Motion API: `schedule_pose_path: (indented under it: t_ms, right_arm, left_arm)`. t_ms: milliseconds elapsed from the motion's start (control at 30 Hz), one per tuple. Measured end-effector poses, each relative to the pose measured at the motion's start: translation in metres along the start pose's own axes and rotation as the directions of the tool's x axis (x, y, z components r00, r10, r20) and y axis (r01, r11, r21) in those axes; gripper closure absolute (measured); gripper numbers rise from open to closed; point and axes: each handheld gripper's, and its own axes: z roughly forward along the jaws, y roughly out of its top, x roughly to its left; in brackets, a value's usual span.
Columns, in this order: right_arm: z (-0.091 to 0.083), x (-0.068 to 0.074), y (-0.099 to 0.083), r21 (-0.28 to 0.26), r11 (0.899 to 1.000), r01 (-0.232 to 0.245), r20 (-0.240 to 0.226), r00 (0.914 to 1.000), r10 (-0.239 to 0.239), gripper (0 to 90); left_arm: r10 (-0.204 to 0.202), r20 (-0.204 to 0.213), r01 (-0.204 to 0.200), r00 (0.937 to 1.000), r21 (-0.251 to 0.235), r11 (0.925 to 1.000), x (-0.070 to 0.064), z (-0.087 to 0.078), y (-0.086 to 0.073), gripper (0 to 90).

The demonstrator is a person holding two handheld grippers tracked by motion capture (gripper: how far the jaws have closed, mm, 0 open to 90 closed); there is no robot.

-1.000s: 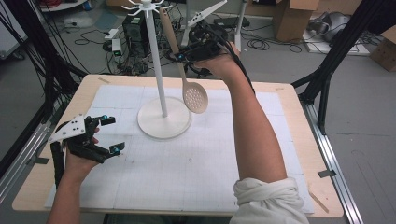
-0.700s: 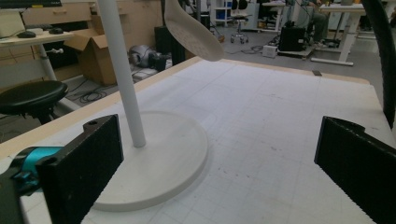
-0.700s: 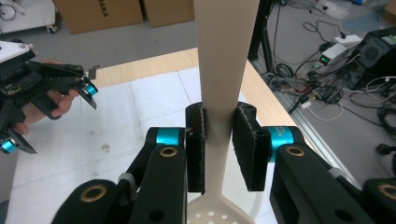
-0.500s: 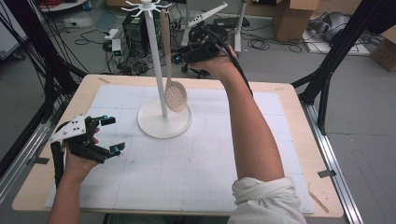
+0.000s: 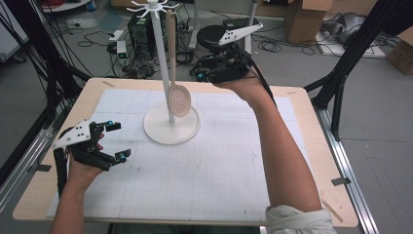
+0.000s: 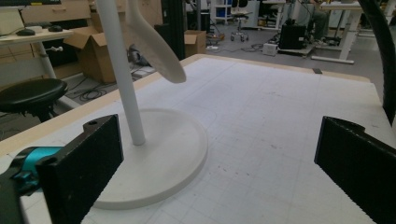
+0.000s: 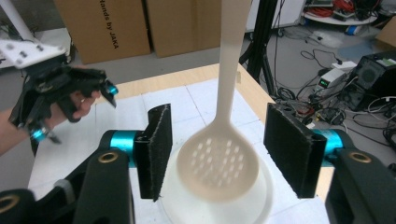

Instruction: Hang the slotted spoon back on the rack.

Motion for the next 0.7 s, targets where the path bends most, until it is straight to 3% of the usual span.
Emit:
schedule_pose_path:
  t_ms: [233, 367, 533, 700]
  right_arm:
    - [-0.019, 0.018, -0.028, -0.06, 0.998, 0.027, -0.005, 0.9996, -0.028, 37.0]
    - [-0.028, 0.029, -0.048, -0.092, 0.996, 0.013, -0.018, 0.9997, -0.015, 34.8]
    - [-0.04, 0.04, -0.074, -0.131, 0.991, 0.015, 0.006, 0.9999, -0.014, 32.4]
    - [-0.048, 0.047, -0.102, -0.13, 0.992, -0.004, 0.031, 0.9995, 0.008, 30.3]
  left_arm:
    - [0.001, 0.0, -0.001, 1.0, -0.002, 1.0, 0.0, -0.001, 0.0, 1.7]
    - [0.0, 0.001, 0.0, 1.0, 0.002, 1.0, 0.0, 0.0, 0.0, 1.7]
    - [-0.001, 0.004, 0.001, 1.0, 0.009, 1.0, -0.001, 0.001, -0.001, 1.7]
    - [-0.001, 0.001, 0.001, 1.0, 0.006, 1.0, -0.001, 0.001, -0.001, 1.7]
